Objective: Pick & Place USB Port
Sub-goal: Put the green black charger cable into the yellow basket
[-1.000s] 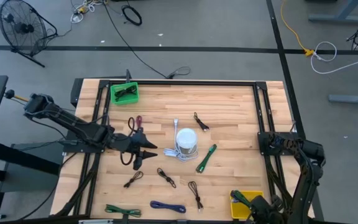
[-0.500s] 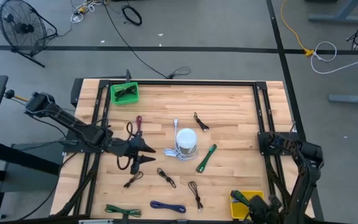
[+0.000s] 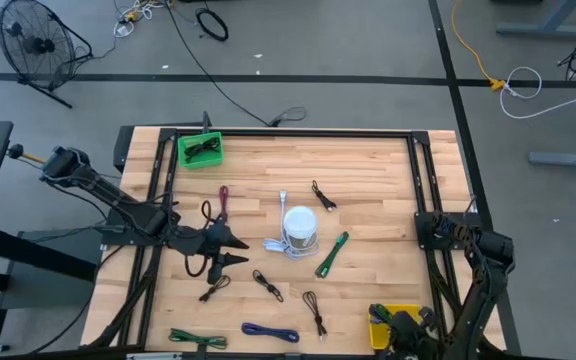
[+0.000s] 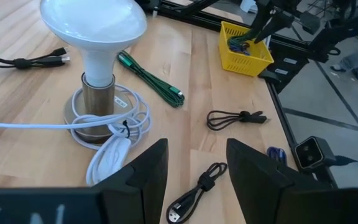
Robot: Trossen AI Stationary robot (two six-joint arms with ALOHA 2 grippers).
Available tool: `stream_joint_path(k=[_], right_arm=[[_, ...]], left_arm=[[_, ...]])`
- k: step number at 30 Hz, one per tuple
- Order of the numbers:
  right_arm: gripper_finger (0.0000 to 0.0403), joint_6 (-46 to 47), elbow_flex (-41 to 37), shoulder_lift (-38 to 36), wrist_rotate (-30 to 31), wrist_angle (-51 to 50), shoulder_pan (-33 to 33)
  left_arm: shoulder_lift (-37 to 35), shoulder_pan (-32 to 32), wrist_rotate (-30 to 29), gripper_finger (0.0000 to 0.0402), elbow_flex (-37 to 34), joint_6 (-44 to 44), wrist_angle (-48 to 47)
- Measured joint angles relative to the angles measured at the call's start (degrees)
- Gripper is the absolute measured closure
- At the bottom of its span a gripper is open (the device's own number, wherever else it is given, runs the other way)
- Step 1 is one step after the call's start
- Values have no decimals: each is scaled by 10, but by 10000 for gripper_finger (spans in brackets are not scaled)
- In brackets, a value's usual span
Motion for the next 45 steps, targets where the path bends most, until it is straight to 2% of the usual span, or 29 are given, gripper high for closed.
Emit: stream_joint_path(k=[3,9,14,20,27,36,45], right_arm=[[337,-13,0,0,-3,0,-9],[337,-18,0,0,-53,-30,-11],[337,-32,0,0,-31,-33,-12],[337,-22,0,0,-32,-59,-15],[337,-32,0,0,15,-60,-33],[337,-60,0,0,16,-71,-57],[337,-85,0,-13,45,-94,-68]], left_arm=[[0,-7,0,232,0,0,0],[0,-17,-14,232,0,0,0],[0,-20,-24,232,0,0,0],[0,-20,-26,232,0,0,0],[0,-20,-26,232,0,0,0],[0,-20,-26,232,0,1,0],[0,-20,-26,232,0,1,0]])
